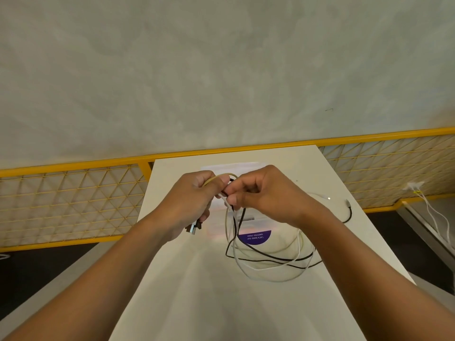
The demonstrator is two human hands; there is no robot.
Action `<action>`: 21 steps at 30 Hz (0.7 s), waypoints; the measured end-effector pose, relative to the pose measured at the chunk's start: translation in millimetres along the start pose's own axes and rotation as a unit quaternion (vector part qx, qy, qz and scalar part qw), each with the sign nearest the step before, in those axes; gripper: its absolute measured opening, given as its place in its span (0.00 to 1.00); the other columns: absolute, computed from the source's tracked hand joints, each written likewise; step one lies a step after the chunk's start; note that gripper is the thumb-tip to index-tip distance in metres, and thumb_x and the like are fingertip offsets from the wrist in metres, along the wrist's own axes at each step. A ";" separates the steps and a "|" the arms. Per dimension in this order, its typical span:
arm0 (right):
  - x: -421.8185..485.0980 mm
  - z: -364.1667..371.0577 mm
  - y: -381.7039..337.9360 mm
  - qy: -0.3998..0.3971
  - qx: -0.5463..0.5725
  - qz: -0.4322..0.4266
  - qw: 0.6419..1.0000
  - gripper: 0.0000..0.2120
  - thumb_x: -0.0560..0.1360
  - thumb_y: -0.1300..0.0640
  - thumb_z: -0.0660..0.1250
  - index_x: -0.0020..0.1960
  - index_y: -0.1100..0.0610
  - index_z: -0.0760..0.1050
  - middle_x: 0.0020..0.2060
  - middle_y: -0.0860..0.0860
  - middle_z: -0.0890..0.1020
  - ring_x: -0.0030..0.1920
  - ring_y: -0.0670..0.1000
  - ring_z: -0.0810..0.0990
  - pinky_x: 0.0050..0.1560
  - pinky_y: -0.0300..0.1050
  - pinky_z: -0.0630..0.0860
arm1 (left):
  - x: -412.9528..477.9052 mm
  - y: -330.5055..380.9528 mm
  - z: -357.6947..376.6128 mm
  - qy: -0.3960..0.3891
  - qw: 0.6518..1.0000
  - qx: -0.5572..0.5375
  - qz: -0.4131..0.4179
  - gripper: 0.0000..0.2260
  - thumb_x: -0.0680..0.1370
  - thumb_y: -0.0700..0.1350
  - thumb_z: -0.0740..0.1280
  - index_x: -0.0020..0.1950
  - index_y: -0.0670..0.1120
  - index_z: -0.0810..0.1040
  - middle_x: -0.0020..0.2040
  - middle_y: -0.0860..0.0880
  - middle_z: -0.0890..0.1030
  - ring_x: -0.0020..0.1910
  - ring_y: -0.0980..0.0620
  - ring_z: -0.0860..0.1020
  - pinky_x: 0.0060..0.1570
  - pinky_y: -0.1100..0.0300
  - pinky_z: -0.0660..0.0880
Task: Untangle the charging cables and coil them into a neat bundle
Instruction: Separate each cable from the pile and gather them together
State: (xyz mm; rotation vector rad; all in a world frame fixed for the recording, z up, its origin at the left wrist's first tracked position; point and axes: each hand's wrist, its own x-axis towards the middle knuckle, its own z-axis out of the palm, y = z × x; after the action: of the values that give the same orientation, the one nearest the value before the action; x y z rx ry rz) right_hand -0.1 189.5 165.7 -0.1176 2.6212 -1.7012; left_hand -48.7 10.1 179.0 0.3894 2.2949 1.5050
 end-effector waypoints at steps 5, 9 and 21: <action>0.8 -3.6 -3.4 -0.033 0.102 0.026 0.994 0.06 0.78 0.65 0.68 0.46 0.59 0.83 0.41 0.59 0.84 0.38 0.51 0.77 0.46 0.47 0.78 | -6.1 5.7 -1.1 -0.012 0.999 0.044 0.014 0.17 0.80 0.54 0.66 0.36 0.46 0.74 0.23 0.53 0.67 0.24 0.50 0.66 0.29 0.59 0.67; 0.5 -13.0 0.1 -0.015 0.138 0.048 0.989 0.10 0.80 0.66 0.65 0.42 0.61 0.82 0.29 0.45 0.80 0.28 0.47 0.65 0.33 0.41 0.65 | -6.0 10.1 -6.6 0.001 0.999 0.027 0.024 0.20 0.79 0.54 0.68 0.28 0.52 0.73 0.20 0.56 0.69 0.22 0.53 0.65 0.32 0.57 0.67; -7.3 -30.6 63.3 0.025 0.042 0.144 0.988 0.12 0.76 0.66 0.70 0.35 0.57 0.81 0.40 0.49 0.87 0.44 0.39 0.85 0.51 0.37 0.75 | 3.6 0.6 -13.6 0.037 0.998 -0.040 0.009 0.23 0.79 0.52 0.69 0.23 0.53 0.73 0.20 0.56 0.66 0.21 0.53 0.62 0.32 0.56 0.64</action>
State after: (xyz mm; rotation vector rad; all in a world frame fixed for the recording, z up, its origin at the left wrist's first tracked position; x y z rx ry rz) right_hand 2.0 243.6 120.3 0.2933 2.4471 -1.7279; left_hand -58.0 0.8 183.9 0.3386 2.2831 1.6407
